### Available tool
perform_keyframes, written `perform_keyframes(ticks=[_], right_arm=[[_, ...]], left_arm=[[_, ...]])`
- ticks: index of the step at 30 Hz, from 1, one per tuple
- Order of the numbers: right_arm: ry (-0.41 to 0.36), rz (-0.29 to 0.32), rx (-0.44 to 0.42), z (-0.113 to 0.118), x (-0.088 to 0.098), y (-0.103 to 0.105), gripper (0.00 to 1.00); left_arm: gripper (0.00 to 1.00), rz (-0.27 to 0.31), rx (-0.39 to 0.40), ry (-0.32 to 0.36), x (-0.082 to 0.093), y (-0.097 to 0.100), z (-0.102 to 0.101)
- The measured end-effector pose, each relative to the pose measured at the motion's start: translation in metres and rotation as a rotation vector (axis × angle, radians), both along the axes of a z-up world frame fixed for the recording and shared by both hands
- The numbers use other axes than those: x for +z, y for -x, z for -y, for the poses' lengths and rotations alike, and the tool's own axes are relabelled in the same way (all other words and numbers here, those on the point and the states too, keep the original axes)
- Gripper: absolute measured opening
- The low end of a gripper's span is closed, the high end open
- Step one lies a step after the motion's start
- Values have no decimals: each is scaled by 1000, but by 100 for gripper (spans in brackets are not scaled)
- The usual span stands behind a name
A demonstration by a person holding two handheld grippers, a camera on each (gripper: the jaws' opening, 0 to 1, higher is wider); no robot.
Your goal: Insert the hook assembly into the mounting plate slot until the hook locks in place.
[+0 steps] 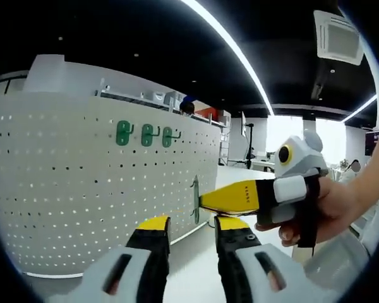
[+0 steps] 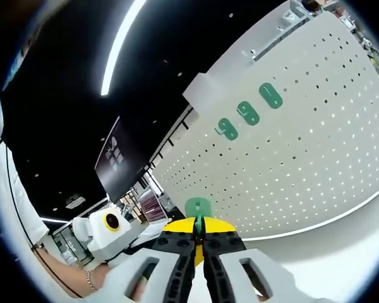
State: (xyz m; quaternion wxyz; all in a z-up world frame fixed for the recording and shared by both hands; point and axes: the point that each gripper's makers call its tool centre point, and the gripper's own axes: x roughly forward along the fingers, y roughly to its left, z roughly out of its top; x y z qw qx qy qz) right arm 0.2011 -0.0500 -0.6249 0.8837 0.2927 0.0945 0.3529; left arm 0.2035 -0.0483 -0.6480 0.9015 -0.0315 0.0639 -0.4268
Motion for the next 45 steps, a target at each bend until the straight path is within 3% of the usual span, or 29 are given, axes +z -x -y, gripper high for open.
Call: perform_keyframes(ticks=[7, 14, 22, 23, 28, 31, 35, 45], right_arm=[[1, -3, 8, -1, -1, 1, 0], [1, -12, 15, -2, -4, 2, 0], [32, -3, 5, -1, -2, 2, 0], [79, 17, -5, 1, -2, 2, 0], [456, 176, -115, 15, -2, -4, 0], [570, 226, -174, 22, 1, -7, 0], [547, 207, -165, 21, -2, -8, 0], [495, 170, -226, 44, 3, -26, 0]], left_arm=[[66, -38, 9, -30, -13, -2, 0], [86, -42, 5, -75, -20, 0, 3], [86, -50, 0, -95, -24, 1, 3], [85, -50, 1, -94, -24, 1, 3], [84, -55, 2, -95, -25, 0, 1], [84, -58, 1, -99, -26, 1, 2], [83, -58, -1, -102, -26, 1, 2], [82, -72, 16, -92, -29, -1, -4]])
